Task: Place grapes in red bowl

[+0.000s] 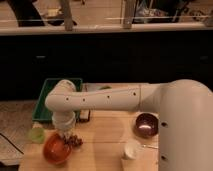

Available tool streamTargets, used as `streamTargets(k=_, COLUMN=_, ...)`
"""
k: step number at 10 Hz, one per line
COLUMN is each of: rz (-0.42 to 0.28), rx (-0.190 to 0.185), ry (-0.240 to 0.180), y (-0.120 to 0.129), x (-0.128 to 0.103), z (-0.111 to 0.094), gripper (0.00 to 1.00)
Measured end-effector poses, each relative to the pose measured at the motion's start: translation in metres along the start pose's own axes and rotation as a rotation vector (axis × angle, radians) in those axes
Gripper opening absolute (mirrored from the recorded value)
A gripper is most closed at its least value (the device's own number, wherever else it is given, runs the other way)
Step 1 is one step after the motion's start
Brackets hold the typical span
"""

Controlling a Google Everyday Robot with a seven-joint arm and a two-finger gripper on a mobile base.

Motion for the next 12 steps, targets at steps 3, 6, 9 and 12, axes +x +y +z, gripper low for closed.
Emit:
streamTargets(k=3, rz=-0.011, rx=-0.002, ry=-0.003, y=-0.0028, x=-0.0003, z=0.0024, gripper=0.00)
streamTargets(k=6, rz=-0.019, rx=-0.004, ry=-0.007, y=-0.0046, x=0.0000, z=0.0049, gripper=0.00)
streamTargets(k=9, rz=-0.027, rx=-0.005, ry=-0.011, y=-0.0057, x=-0.0002, z=0.0071, gripper=0.00)
streamTargets(k=12, rz=-0.035, rx=-0.006, ry=-0.013, y=-0.0078, x=-0.0003, z=0.0090, gripper=0.00)
